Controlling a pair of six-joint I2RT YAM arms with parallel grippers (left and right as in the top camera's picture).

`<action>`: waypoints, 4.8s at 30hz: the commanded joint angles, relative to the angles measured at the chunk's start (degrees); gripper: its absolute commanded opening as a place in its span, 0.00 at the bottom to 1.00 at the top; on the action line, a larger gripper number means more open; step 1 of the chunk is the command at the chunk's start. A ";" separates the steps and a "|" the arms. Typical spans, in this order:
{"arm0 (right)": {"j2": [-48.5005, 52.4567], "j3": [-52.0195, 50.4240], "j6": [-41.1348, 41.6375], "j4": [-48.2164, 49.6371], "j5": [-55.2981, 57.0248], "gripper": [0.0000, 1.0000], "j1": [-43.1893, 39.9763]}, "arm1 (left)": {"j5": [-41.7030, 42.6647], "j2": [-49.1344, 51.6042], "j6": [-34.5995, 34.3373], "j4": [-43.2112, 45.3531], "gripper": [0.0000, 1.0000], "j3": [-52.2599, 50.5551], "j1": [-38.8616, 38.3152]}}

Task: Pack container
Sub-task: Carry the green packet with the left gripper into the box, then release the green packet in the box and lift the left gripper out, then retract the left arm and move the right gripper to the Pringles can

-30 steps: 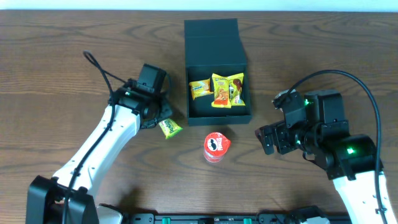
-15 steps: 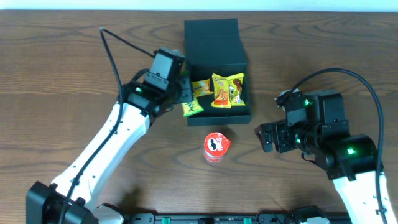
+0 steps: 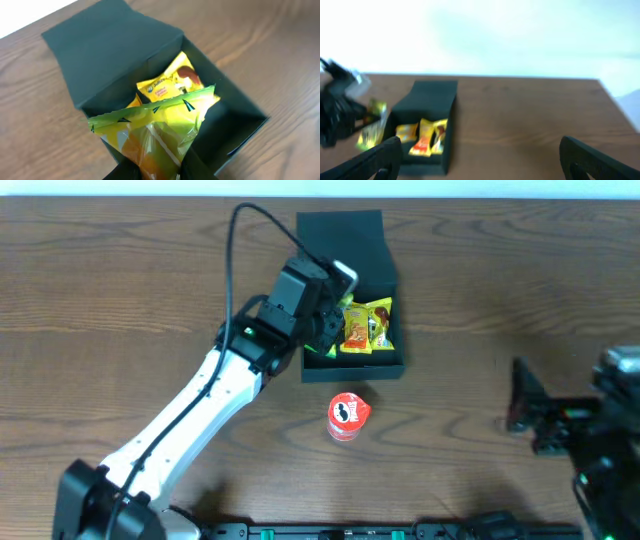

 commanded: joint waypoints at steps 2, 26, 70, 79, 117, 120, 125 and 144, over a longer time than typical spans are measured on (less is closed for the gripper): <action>-0.44 2.03 0.35 -0.50 3.67 0.99 0.33 | 5.11 6.40 11.13 0.55 0.21 1.22 -0.09; -0.44 2.54 7.87 -2.14 -3.87 0.99 0.33 | -2.82 15.74 27.63 6.84 0.21 1.22 -6.36; -0.57 3.98 7.87 -5.22 -4.48 0.99 0.35 | -0.66 21.75 31.26 10.97 0.21 1.22 -12.52; -0.57 3.98 7.87 -5.44 -4.48 0.99 0.33 | -0.50 21.75 29.42 10.95 0.50 1.22 -13.75; 15.13 -17.88 -1.01 -16.28 -30.36 0.99 13.16 | -26.14 -12.33 -14.51 -20.33 0.60 7.19 -10.25; 14.05 -19.58 -1.55 -8.96 -24.46 0.99 21.73 | -31.34 -19.65 -13.14 -20.79 0.66 7.19 -9.75; 14.08 -25.97 8.22 2.45 -8.17 0.99 32.54 | -41.31 -28.52 -10.95 -20.79 0.73 7.19 -9.77; 18.27 -46.16 15.37 28.79 -6.86 0.99 36.87 | -41.31 -51.43 -21.33 -35.04 0.96 7.19 -9.77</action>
